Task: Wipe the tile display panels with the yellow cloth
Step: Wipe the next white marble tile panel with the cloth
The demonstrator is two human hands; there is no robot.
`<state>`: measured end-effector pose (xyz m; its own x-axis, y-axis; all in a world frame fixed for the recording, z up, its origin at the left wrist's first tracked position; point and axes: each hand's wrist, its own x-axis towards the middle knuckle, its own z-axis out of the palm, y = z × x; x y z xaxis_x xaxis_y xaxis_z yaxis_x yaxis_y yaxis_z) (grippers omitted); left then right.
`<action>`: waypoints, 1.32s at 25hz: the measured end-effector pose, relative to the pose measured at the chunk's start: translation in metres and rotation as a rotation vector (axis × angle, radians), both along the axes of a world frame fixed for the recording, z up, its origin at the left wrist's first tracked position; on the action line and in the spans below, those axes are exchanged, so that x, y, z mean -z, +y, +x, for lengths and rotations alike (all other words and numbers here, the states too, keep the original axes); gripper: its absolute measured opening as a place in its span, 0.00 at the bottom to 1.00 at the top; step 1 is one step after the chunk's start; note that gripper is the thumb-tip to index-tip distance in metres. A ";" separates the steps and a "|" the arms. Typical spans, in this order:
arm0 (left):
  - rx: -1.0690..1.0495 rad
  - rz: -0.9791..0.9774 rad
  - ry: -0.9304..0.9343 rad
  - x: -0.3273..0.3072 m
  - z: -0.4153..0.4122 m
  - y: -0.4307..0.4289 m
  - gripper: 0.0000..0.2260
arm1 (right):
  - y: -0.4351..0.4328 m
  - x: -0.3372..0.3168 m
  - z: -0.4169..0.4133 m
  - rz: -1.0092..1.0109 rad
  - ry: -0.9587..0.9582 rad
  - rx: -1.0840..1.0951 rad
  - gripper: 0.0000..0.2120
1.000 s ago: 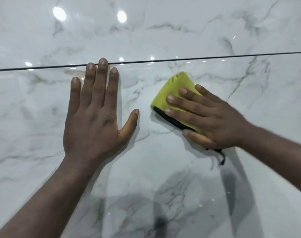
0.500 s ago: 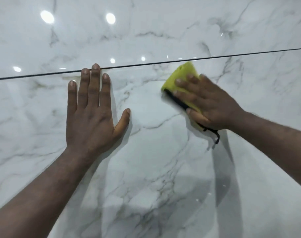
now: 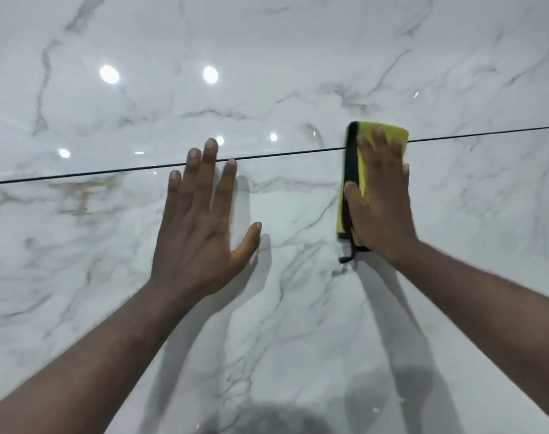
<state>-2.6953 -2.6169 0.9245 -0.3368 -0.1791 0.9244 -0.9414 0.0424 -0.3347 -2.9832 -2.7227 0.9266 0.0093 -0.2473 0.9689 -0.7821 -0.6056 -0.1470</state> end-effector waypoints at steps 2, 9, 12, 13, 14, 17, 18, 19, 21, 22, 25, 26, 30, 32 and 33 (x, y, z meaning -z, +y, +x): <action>0.003 -0.018 -0.029 -0.003 -0.023 -0.014 0.40 | -0.001 0.005 0.003 -0.116 0.198 0.050 0.36; -0.131 -0.019 -0.096 0.014 -0.047 -0.046 0.42 | -0.021 -0.001 -0.037 -0.048 0.055 -0.014 0.37; -0.145 -0.030 -0.108 0.014 -0.048 -0.047 0.42 | -0.028 0.024 -0.048 -0.386 0.585 0.028 0.33; -0.147 -0.032 -0.110 0.014 -0.048 -0.048 0.42 | -0.031 0.019 -0.065 -0.450 0.683 0.049 0.32; -0.150 -0.036 -0.109 0.014 -0.048 -0.048 0.42 | -0.033 0.011 -0.073 -0.433 0.618 0.071 0.32; -0.150 -0.039 -0.120 0.015 -0.048 -0.047 0.42 | -0.031 0.003 -0.060 -0.028 0.009 -0.053 0.37; -0.140 -0.041 -0.123 0.015 -0.048 -0.047 0.42 | -0.027 0.008 -0.053 -0.026 0.000 -0.036 0.37; -0.130 -0.045 -0.124 0.014 -0.049 -0.047 0.41 | -0.026 0.021 -0.049 -0.103 0.134 0.003 0.37; -0.121 -0.042 -0.125 0.014 -0.048 -0.046 0.41 | -0.027 0.044 -0.073 -0.258 0.575 0.053 0.34; -0.121 -0.038 -0.123 0.012 -0.048 -0.046 0.42 | -0.028 0.043 -0.090 -0.240 0.621 0.058 0.34; -0.128 -0.037 -0.081 0.009 -0.056 -0.047 0.43 | -0.032 0.023 -0.100 0.121 0.003 -0.037 0.38; -0.121 -0.029 -0.060 0.008 -0.062 -0.048 0.43 | -0.030 0.020 -0.093 0.184 -0.153 -0.050 0.39; -0.156 -0.001 -0.044 0.008 -0.076 -0.048 0.41 | -0.014 0.048 -0.097 0.088 0.378 0.001 0.40; -0.176 -0.012 -0.093 0.006 -0.079 -0.043 0.38 | -0.015 0.051 -0.127 0.099 0.438 0.119 0.40; -0.175 -0.015 -0.095 0.003 -0.081 -0.040 0.35 | -0.022 0.043 -0.135 0.160 0.309 0.134 0.41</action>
<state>-2.7766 -2.6572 0.9216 -0.3877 -0.2288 0.8930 -0.8979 -0.1253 -0.4219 -3.1182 -2.7450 0.8832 0.2529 -0.4142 0.8743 -0.8753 -0.4830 0.0243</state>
